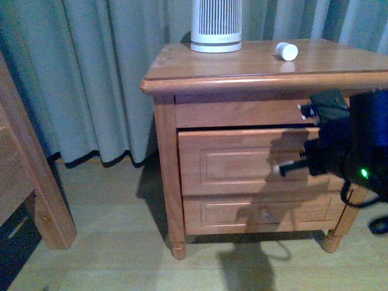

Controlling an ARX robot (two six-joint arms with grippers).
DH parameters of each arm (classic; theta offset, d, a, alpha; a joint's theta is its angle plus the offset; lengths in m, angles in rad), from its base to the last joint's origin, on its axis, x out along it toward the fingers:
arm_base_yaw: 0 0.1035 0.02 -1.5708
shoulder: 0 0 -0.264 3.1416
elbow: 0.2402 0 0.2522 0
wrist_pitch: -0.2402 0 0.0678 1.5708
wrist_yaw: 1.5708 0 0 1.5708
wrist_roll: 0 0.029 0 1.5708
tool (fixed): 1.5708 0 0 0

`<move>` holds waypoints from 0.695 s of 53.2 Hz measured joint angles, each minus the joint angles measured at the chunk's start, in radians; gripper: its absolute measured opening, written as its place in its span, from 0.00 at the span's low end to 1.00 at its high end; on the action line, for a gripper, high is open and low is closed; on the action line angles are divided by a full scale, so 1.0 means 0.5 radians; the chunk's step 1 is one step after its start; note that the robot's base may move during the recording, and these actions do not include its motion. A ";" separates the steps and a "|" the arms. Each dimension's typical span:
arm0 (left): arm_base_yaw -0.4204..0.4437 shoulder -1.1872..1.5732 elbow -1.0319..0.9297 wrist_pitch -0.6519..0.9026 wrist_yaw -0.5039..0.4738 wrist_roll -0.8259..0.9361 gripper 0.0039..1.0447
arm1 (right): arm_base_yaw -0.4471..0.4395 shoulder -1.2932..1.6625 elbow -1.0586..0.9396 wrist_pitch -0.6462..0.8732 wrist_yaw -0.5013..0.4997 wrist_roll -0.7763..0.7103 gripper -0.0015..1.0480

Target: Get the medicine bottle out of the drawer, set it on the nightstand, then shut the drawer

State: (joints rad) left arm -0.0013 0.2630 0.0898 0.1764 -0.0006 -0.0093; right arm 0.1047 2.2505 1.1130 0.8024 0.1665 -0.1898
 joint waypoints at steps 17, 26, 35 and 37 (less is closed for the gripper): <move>0.000 0.000 0.000 0.000 0.000 0.000 0.94 | -0.023 0.067 0.198 -0.249 -0.079 0.063 0.03; 0.000 0.000 0.000 0.000 0.001 0.000 0.94 | -0.021 -0.339 -0.127 -0.755 -0.238 0.558 0.03; 0.000 0.000 0.000 0.000 0.001 0.000 0.94 | -0.019 -1.086 -0.491 -0.778 -0.302 0.825 0.05; 0.000 0.000 0.000 0.000 0.001 0.000 0.94 | -0.019 -1.251 -0.531 -0.743 -0.296 0.819 0.10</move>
State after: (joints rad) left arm -0.0013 0.2630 0.0898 0.1764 -0.0002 -0.0093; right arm 0.0952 1.6249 0.8474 0.4309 0.0185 0.2195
